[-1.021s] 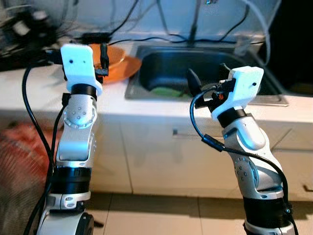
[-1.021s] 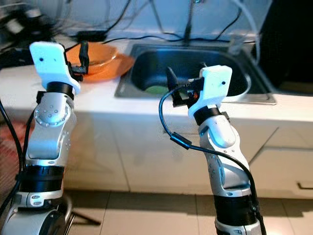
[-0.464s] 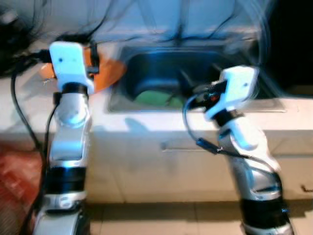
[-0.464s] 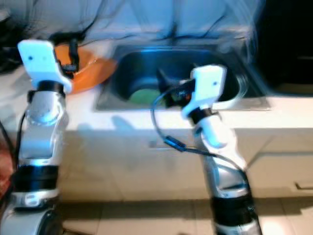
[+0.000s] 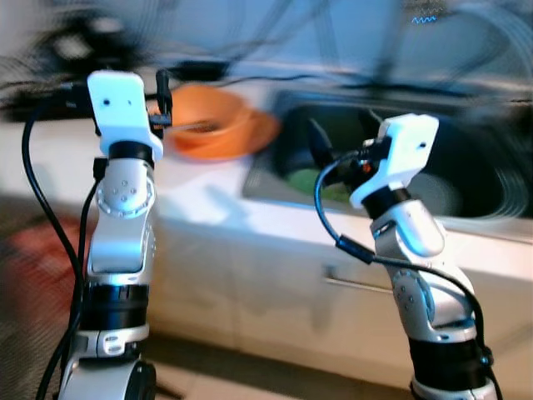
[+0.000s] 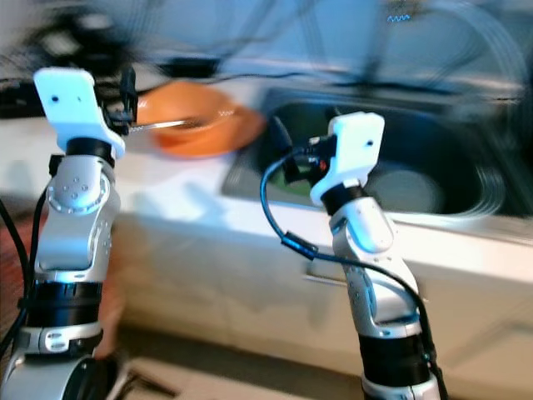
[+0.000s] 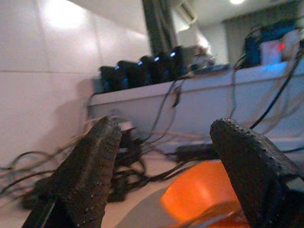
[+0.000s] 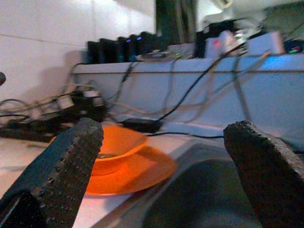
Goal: Kitchen organization
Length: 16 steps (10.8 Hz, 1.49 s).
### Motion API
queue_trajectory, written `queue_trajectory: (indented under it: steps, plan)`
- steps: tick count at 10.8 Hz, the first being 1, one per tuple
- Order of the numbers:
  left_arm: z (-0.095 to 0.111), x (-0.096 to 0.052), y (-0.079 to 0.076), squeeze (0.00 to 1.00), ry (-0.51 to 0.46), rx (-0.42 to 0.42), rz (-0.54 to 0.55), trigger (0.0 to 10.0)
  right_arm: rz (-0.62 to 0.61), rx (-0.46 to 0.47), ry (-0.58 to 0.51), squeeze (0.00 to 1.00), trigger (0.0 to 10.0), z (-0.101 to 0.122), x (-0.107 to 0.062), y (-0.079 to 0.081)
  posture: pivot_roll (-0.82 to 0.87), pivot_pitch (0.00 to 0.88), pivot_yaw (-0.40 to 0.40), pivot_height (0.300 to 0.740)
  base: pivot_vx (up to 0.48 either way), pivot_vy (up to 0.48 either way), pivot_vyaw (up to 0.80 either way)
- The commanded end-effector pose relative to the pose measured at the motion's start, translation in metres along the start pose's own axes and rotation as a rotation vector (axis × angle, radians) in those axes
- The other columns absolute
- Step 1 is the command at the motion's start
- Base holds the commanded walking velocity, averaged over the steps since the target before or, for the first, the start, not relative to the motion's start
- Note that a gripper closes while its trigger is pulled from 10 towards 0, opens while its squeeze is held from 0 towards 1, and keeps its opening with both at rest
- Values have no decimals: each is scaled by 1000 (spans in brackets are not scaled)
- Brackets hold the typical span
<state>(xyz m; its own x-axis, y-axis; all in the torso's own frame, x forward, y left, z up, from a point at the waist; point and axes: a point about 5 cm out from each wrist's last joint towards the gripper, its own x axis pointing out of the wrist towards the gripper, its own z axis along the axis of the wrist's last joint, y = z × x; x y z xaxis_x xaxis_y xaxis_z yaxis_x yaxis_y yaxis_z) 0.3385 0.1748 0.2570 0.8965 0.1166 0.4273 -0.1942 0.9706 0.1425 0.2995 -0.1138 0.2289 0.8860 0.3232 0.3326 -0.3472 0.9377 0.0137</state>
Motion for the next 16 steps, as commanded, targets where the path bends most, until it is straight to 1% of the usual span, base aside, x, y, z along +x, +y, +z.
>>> queue_trajectory:
  steps: [1, 4, 6, 8, 9, 11, 12, 16]
  plan:
    - [-1, -1, -1, 0, 7, 9, 5, 10000, -3, 4, -10, 0, 10000, 2, -1, -1, -38, 43, 9, 740, 0, 0, 731]
    - [-4, -2, -4, 0, 30, -6, -10, 10000, -23, 14, -7, 0, 10000, 1, 0, -2, -36, 46, 9, 740, 0, 0, 0]
    - [-7, -4, -6, 0, 44, -16, -22, 10000, -37, 38, 12, 0, 10000, -1, 0, -3, -35, 48, 9, 740, 0, 0, -638]
    - [-7, -4, -7, 0, 44, -28, -29, 10000, -39, 31, 7, 0, 10000, -1, 0, -4, -36, 46, 9, 740, 0, 0, -788]
    - [-7, -4, -8, 0, 40, -38, -32, 10000, -38, 27, 1, 0, 10000, 0, 0, -4, -36, 46, 9, 740, 0, 0, 0]
    - [0, -3, -7, 0, 6, -49, -38, 10000, -33, 21, -2, 0, 10000, 1, 1, -4, -36, 46, 9, 740, 319, 0, 0]
    - [7, -1, -6, 0, -23, -57, -35, 10000, -29, 15, -6, 0, 10000, 2, 1, -4, -35, 43, 5, 740, 394, 0, 0]
    - [10, 3, -2, 0, -35, -56, -31, 10000, -21, -4, -12, 0, 10000, 3, 3, -2, -33, 35, 9, 740, 405, 0, 0]
